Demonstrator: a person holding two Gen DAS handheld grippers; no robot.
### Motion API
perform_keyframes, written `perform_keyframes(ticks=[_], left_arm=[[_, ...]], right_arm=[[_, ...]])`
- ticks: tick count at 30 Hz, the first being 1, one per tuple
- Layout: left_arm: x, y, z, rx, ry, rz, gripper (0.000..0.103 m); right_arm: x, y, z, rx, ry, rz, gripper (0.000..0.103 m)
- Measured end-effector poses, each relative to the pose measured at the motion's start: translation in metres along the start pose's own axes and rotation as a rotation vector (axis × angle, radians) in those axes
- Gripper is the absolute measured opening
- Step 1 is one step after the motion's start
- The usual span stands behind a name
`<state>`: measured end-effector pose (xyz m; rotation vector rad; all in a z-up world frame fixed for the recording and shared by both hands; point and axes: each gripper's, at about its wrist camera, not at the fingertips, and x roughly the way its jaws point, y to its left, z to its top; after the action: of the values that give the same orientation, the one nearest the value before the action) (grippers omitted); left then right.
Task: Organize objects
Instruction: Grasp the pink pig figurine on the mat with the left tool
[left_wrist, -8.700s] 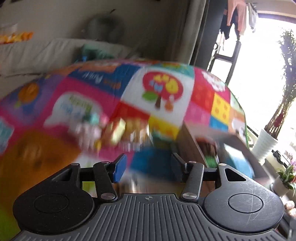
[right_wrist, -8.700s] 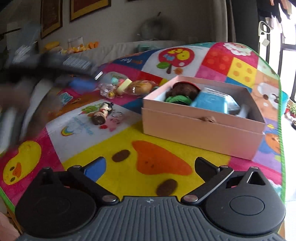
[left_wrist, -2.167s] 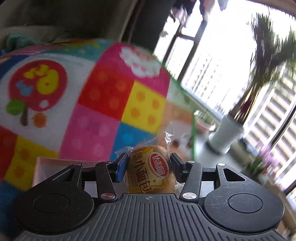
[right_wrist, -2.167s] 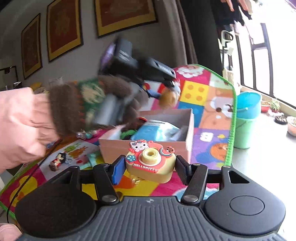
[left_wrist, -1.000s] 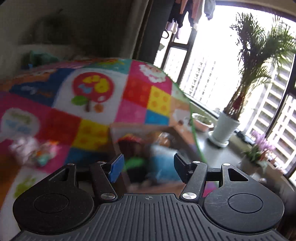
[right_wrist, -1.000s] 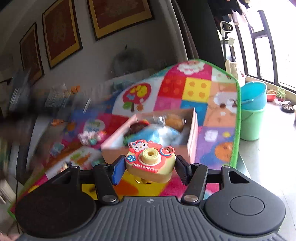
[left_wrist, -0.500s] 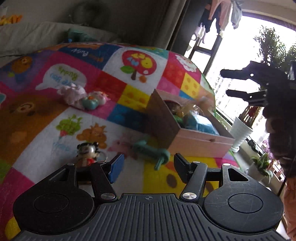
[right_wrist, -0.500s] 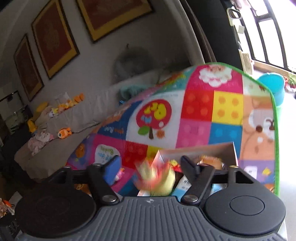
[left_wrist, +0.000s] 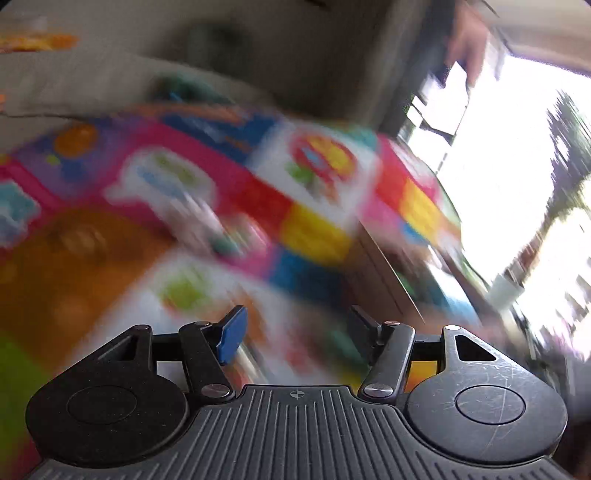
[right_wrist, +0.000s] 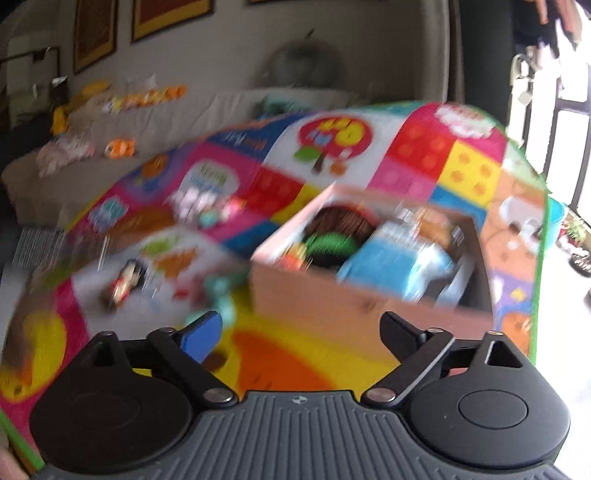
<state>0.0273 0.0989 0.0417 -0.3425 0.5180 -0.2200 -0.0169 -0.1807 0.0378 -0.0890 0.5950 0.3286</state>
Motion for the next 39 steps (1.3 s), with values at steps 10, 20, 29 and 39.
perform_keyframes(ticks=[10, 20, 29, 39], left_arm=[[0.144, 0.092, 0.089, -0.364, 0.037, 0.15, 0.052], [0.169, 0.013, 0.055, -0.108, 0.298, -0.136, 0.054], [0.09, -0.017, 0.012, -0.021, 0.549, -0.313, 0.052], [-0.019, -0.03, 0.021, 0.086, 0.14, -0.178, 0.052]], right_arm=[[0.013, 0.008, -0.031, 0.066, -0.008, -0.019, 0.098], [0.017, -0.005, -0.03, 0.13, -0.002, 0.018, 0.101], [0.015, -0.004, -0.03, 0.128, -0.015, 0.019, 0.103], [0.016, -0.002, -0.03, 0.112, -0.007, 0.013, 0.103]])
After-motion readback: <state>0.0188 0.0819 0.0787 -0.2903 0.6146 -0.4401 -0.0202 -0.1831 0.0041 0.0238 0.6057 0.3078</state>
